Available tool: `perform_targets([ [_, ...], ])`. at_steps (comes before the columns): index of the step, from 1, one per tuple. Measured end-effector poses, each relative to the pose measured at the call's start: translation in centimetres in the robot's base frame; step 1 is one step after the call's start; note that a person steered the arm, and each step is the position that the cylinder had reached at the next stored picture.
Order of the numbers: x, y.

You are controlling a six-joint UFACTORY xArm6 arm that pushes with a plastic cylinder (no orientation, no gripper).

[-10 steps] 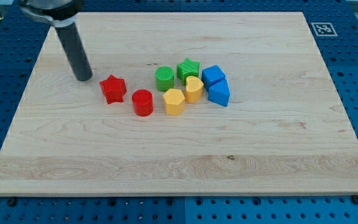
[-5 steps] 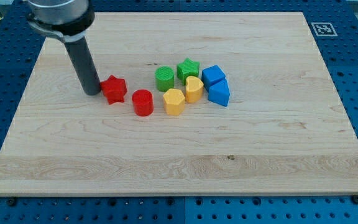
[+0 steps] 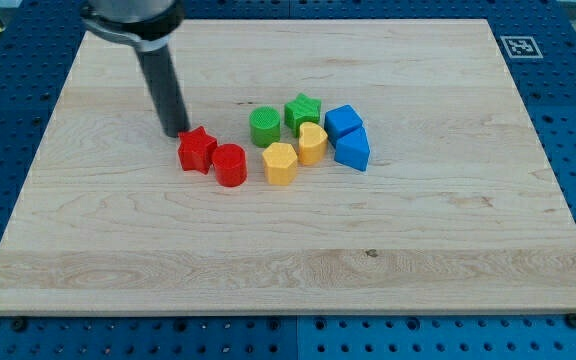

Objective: Push the red star into the blue triangle

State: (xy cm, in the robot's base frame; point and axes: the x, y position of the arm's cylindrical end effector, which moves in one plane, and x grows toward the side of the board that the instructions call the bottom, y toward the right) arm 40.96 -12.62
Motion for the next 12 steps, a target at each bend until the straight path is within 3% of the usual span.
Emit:
perform_targets([
  [2, 2.0, 2.0],
  [5, 9.3, 4.0],
  [6, 9.3, 0.8],
  [8, 12.2, 0.8],
  [12, 18.4, 14.0],
])
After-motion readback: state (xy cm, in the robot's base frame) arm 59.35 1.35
